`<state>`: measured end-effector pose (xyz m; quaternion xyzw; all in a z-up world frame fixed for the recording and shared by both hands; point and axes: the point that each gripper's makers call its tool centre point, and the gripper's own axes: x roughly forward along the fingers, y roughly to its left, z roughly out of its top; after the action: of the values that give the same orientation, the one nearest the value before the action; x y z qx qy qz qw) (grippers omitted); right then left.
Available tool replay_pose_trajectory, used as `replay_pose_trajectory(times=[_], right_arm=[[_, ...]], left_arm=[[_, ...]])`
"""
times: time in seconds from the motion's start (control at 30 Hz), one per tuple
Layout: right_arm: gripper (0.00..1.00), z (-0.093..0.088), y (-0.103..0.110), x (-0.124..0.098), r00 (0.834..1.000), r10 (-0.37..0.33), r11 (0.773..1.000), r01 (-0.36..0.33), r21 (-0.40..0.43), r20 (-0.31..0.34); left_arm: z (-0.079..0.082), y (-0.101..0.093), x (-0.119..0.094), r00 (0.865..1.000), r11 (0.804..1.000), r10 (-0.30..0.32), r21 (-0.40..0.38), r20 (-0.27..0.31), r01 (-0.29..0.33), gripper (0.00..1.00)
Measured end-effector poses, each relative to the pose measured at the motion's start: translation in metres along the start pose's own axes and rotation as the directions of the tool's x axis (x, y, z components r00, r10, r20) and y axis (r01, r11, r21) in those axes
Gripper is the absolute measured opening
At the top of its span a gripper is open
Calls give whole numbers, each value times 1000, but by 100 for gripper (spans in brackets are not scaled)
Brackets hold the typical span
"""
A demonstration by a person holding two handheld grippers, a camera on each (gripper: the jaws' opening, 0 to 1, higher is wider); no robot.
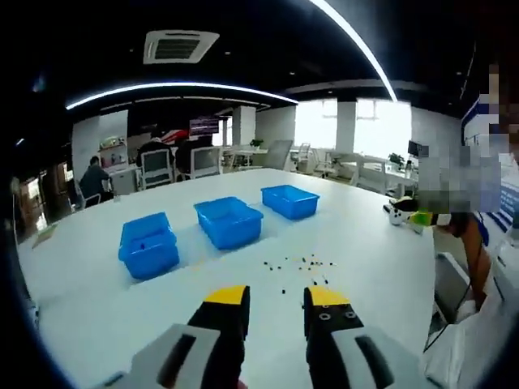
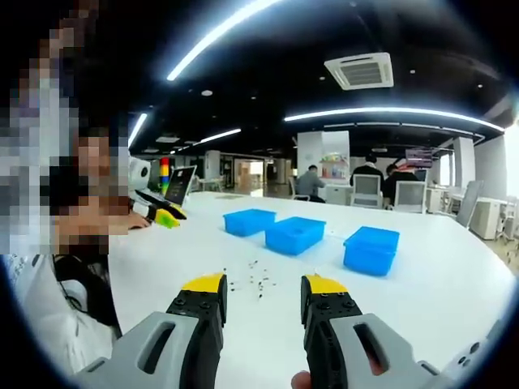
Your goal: Pick up the resistors one by one and place each resistor into its matching bin, sorting the parts by color and model until every resistor is separated into the correct bin for its type
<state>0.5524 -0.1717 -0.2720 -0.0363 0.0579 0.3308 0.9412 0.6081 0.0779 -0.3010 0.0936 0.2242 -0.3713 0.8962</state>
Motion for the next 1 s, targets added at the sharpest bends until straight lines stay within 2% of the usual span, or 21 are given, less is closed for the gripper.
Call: replay_pose_trajectory(times=[0.07,0.13,0.27,0.37,0.47,0.83,0.87,0.97,1.0], right_arm=[[38,0,0,-1,1000,-3,1000,3,-3,-1],[38,1,-1,-1,1000,-6,1000,6,-4,-1],[38,-1,-2,-1,1000,-15,1000,15,-15,-12],[38,-2,-1,0,1000,-10,1000,10,-17,-13],[38,-2,-1,0,1000,-9,1000,9,-16,-12],[38,-4,-6,1,1000,-12,1000,12,-8,-16],[38,-4,-6,1,1000,-12,1000,12,-8,-16],[38,-3,-8,2,1000,-14,1000,14,-6,-16],[38,-4,-8,2,1000,-14,1000,14,-6,-17]], left_arm=[[-4,-5,11,999,1000,-8,22,-48,9,26],[-11,-16,23,992,998,-55,29,-111,59,25],[-28,-25,46,967,992,-90,62,-240,107,21],[-36,-34,61,945,986,-133,55,-300,156,21],[-40,-39,71,932,983,-154,42,-329,177,21],[-57,-33,90,906,983,-141,51,-398,176,19],[-54,-35,93,911,982,-149,51,-385,182,19],[-51,-32,95,909,983,-145,48,-391,177,16],[-51,-32,96,910,983,-145,45,-389,176,12]])
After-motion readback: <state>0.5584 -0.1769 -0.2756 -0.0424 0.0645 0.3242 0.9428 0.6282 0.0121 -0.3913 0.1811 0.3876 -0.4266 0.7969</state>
